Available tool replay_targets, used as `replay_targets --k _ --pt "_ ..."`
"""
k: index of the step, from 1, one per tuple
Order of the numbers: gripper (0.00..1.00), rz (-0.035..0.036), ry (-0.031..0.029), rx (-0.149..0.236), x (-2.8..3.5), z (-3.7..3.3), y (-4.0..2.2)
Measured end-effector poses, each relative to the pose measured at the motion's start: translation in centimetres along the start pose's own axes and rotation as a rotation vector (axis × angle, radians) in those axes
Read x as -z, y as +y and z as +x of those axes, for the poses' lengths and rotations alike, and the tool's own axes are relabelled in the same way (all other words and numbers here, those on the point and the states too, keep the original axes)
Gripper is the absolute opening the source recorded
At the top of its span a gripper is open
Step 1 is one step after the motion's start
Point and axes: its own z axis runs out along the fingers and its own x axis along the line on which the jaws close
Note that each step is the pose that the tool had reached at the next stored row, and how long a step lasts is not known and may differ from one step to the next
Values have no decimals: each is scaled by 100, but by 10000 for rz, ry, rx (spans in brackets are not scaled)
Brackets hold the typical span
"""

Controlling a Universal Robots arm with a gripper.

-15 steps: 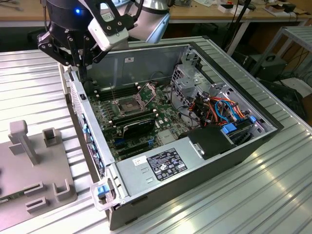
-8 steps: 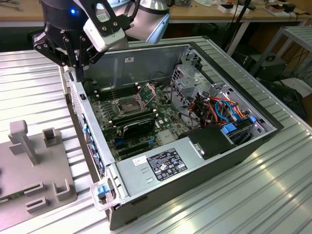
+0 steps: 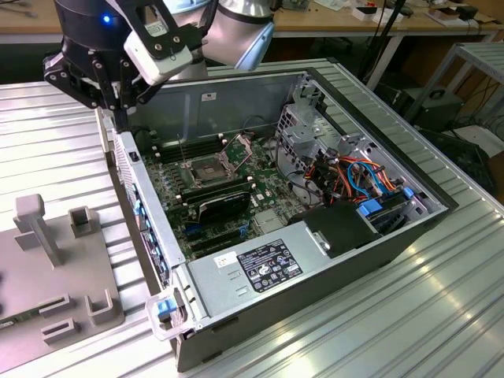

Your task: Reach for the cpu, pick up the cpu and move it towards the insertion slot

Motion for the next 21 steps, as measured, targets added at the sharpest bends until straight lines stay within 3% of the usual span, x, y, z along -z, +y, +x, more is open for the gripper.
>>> replay_targets --k 4,12,21 --pt "11 -4 2 -1 3 62 -24" --pt "11 -6 3 -1 13 237 -140" --pt "11 -9 3 0 21 648 -202"
